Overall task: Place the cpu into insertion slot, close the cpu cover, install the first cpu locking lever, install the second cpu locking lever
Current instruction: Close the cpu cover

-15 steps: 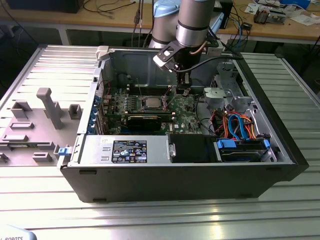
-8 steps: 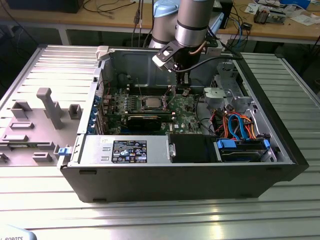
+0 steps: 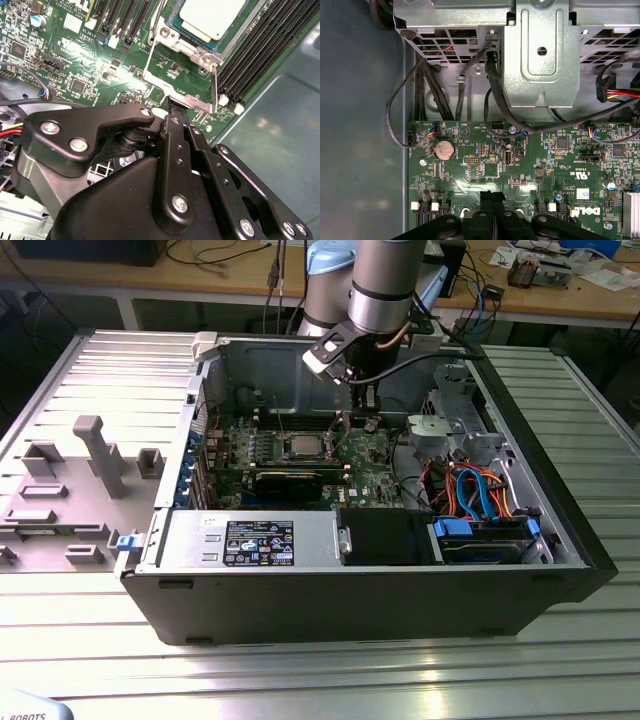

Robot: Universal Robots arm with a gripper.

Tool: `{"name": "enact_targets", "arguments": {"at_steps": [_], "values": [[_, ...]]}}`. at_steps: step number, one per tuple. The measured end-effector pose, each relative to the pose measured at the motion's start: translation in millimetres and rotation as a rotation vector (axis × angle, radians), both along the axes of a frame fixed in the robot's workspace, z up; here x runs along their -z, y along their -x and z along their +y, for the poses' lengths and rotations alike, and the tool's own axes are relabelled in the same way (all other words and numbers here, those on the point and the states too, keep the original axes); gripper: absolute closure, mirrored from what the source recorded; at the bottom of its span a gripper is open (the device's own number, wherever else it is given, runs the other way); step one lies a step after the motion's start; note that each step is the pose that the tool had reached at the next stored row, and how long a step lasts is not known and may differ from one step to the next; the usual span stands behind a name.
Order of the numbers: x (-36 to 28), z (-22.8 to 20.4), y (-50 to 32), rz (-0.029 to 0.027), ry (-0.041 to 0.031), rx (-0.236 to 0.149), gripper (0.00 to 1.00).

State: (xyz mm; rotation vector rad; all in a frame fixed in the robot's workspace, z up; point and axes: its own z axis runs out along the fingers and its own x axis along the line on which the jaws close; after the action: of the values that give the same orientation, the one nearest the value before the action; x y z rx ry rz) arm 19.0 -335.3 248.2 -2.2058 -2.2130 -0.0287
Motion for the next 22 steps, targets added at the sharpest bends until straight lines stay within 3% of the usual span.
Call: {"name": "enact_targets", "arguments": {"at_steps": [22], "values": [[0.0,0.0,6.7,0.0000,0.0001,0.000,0.89]]}}
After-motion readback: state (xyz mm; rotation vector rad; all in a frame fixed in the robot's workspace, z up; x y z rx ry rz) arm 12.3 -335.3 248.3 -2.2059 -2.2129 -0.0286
